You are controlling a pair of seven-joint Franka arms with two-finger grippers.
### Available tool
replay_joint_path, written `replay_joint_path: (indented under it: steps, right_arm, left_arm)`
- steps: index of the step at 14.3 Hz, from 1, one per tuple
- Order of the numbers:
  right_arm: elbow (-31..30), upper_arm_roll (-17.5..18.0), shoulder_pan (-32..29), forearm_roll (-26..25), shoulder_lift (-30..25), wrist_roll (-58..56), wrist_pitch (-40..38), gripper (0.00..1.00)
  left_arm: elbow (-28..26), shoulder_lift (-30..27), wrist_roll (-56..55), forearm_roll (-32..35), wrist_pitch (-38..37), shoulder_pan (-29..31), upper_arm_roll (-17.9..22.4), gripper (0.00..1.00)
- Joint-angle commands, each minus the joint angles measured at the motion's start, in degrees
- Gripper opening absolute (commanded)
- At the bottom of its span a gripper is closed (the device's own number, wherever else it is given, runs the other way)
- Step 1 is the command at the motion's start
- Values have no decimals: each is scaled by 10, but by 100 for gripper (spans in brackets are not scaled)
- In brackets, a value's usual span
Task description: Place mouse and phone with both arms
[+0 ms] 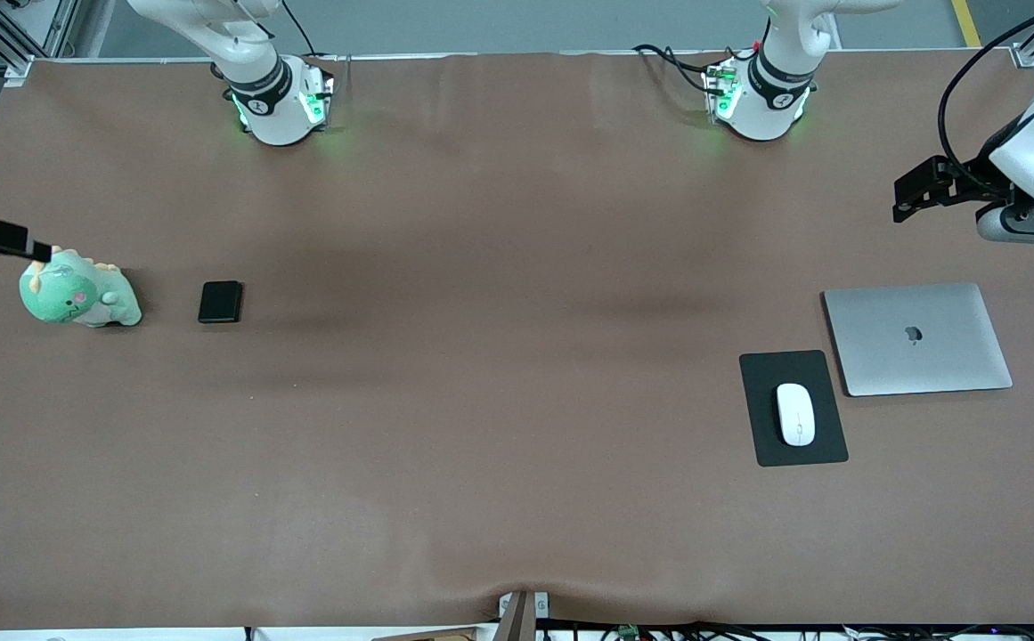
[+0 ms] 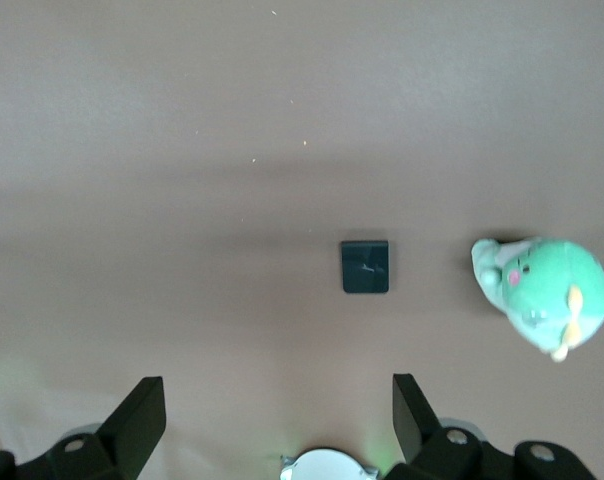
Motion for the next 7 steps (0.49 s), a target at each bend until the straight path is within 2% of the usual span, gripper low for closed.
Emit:
replay_joint_path:
  steps: [1,4,7]
  right_arm:
    - [-82,42,-11,-48,-73,33,21,100]
    - [-192,54,-13,-60,-160,34,77,100]
    - [-223,57,-13,-60,-187,34,78,100]
  left_arm:
    - [3,-2,14,3,4,2,-1,100]
    - [2,-2,14,6,7,2,-1,100]
    - [2,-1,14,6,7,2,-1,100]
